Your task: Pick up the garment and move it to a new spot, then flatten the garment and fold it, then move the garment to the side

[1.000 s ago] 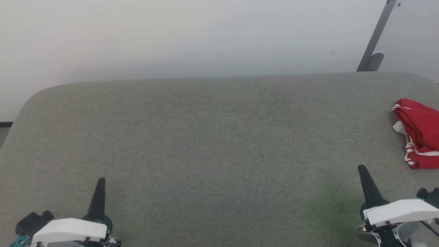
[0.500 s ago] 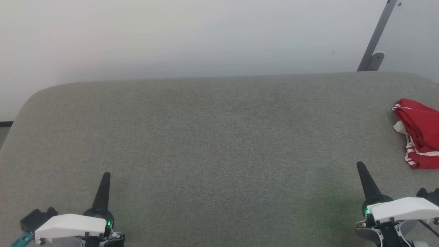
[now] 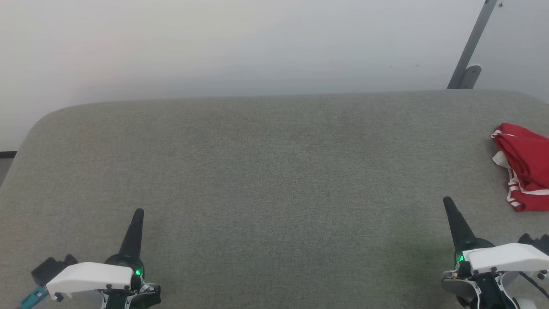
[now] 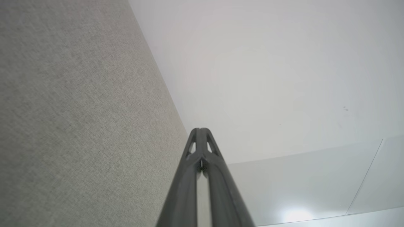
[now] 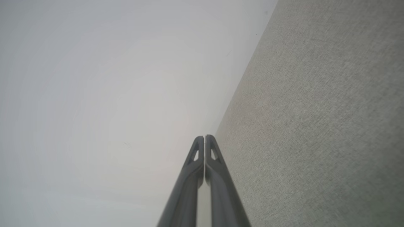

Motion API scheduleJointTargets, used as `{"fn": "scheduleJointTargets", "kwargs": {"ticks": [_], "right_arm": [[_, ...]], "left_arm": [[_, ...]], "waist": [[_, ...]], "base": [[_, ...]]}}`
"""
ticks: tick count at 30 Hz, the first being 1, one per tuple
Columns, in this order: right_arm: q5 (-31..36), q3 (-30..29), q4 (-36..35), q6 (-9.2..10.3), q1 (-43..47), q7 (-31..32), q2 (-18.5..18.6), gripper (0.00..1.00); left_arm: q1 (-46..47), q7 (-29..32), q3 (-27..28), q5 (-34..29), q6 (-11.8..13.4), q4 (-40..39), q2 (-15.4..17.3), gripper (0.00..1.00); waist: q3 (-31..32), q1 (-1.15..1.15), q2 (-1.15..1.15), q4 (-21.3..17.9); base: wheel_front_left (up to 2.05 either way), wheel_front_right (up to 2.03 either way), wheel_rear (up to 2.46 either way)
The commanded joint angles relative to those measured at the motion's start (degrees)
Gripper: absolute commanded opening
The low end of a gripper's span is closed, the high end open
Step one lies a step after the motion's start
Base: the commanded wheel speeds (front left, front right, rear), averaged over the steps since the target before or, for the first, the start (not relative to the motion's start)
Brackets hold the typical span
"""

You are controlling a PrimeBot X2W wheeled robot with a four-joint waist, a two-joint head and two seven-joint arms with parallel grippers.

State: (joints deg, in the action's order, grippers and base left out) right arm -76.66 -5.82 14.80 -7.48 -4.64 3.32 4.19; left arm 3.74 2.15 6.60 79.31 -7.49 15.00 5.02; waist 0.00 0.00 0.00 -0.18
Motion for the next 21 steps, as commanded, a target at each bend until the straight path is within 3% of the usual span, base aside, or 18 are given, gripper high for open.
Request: {"fn": "scheduleJointTargets", "kwargs": {"ticks": [1,21], "right_arm": [[-1.6,-0.2,-0.7,-0.02,-0.9,0.4,0.0,0.0],[-9.9,-0.6,-0.9,-0.02,-1.6,2.2,-0.9,0.0]], "left_arm": [[1.2,0.6,0.1,1.7,0.0,-0.5,-0.1,0.0],[2.2,2.9,0.0,8.5,0.0,-0.9,-1.3,0.0]], "waist": [[0.0,0.0,0.0,0.0],[-0.1,0.0,0.0,0.1]], "base": [[0.0,0.0,0.0],[0.0,0.0,0.0]]}}
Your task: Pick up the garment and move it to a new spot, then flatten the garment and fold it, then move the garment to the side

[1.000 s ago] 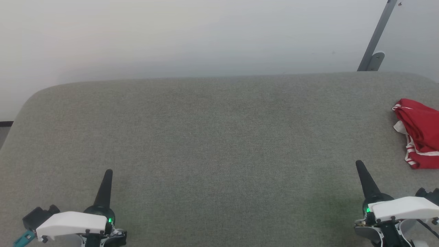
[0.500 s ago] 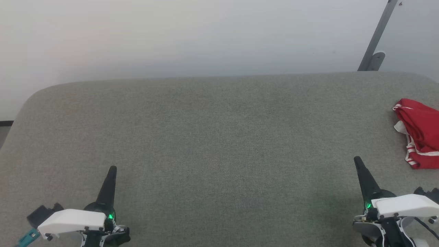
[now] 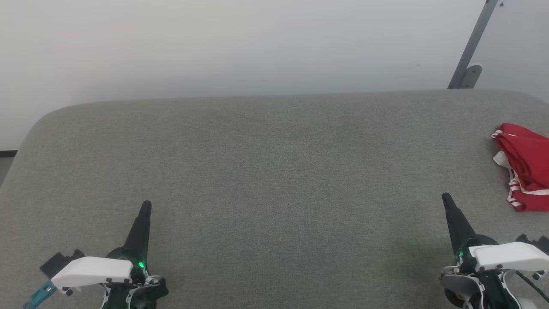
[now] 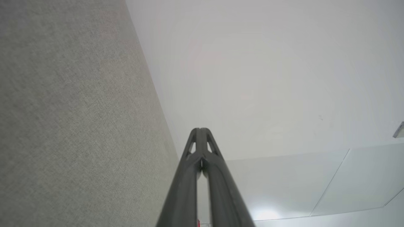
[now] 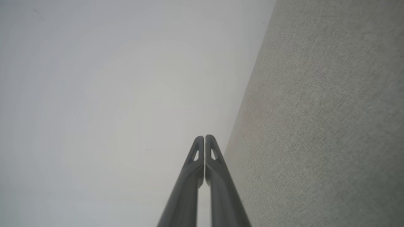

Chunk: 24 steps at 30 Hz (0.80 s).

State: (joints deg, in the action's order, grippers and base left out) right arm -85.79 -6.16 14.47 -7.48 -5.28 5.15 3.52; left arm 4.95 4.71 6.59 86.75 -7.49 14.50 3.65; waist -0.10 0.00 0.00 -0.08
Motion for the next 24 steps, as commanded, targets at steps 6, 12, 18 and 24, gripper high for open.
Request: {"fn": "scheduleJointTargets", "kwargs": {"ticks": [6,12,18,24], "right_arm": [[-3.0,-0.3,-0.6,-0.02,-1.1,0.8,-0.5,0.0],[-5.1,-0.4,-0.6,-0.02,-1.0,1.2,-0.7,0.0],[-6.8,-0.5,-0.6,-0.02,-1.2,1.6,-0.8,0.0],[-6.7,-0.5,-0.6,-0.02,-1.1,1.6,-0.8,0.0]], "left_arm": [[1.3,0.9,0.0,2.7,0.0,-0.5,-0.3,0.0],[1.5,1.6,0.0,4.6,0.0,-0.5,-0.6,0.0],[1.6,2.0,0.0,5.7,0.0,-0.6,-1.0,0.0],[1.6,2.0,0.0,5.7,0.0,-0.6,-0.9,0.0]], "waist": [[0.0,0.0,0.0,0.0],[-0.1,0.0,0.0,0.1],[-0.1,0.0,0.0,0.1],[-0.1,0.0,0.0,0.1]], "base": [[0.0,0.0,0.0],[0.0,0.0,0.0],[0.0,0.0,0.0],[0.0,0.0,0.0]]}}
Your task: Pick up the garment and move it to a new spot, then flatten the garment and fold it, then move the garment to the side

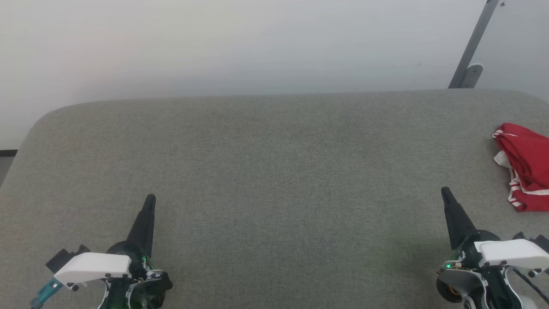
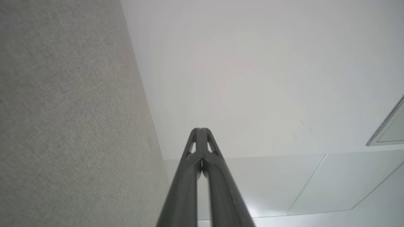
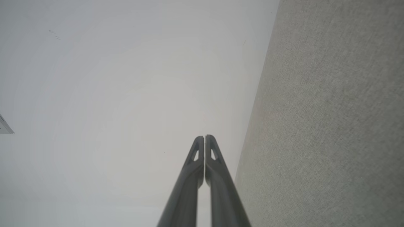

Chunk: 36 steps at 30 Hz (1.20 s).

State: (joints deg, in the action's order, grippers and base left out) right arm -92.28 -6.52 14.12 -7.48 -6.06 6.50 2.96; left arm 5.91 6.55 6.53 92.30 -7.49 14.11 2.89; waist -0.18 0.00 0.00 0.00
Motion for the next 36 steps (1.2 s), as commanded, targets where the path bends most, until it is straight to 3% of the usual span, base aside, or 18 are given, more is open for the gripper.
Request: {"fn": "scheduleJointTargets", "kwargs": {"ticks": [1,36], "right_arm": [[-0.2,-0.1,-0.2,-0.02,-0.3,0.2,-0.2,0.0],[-0.2,-0.1,-0.2,-0.02,-0.3,0.2,-0.2,0.0]], "left_arm": [[0.7,0.2,0.0,0.2,0.0,-0.2,-0.2,0.0],[0.7,0.2,0.0,0.2,0.0,-0.2,-0.2,0.0]], "waist": [[0.0,0.0,0.0,0.0],[0.0,0.0,0.0,0.0]], "base": [[0.0,0.0,0.0],[0.0,0.0,0.0]]}}
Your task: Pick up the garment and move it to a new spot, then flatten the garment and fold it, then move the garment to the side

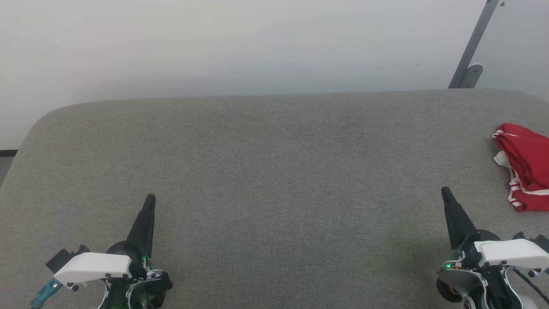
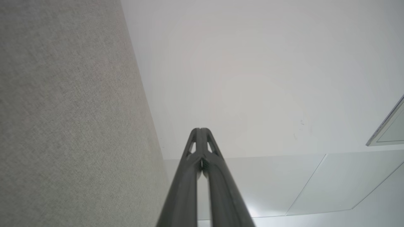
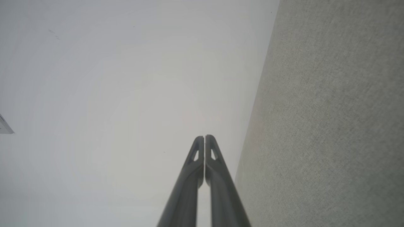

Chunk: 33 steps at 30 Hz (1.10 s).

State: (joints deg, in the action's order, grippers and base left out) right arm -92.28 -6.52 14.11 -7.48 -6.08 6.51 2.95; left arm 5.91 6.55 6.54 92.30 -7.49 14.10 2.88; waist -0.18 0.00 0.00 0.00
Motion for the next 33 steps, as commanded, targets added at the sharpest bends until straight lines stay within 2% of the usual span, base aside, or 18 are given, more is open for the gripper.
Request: {"fn": "scheduleJointTargets", "kwargs": {"ticks": [1,33], "right_arm": [[-0.2,-0.1,-0.2,-0.02,-0.3,0.2,-0.2,0.0],[-0.3,-0.1,-0.2,-0.02,-0.3,0.2,-0.2,0.0]], "left_arm": [[0.6,0.2,0.0,0.2,0.0,-0.2,-0.2,0.0],[0.6,0.2,0.0,0.2,0.0,-0.2,-0.1,0.0]], "waist": [[0.0,0.0,0.0,0.0],[0.0,0.0,0.0,0.0]], "base": [[0.0,0.0,0.0],[0.0,0.0,0.0]]}}
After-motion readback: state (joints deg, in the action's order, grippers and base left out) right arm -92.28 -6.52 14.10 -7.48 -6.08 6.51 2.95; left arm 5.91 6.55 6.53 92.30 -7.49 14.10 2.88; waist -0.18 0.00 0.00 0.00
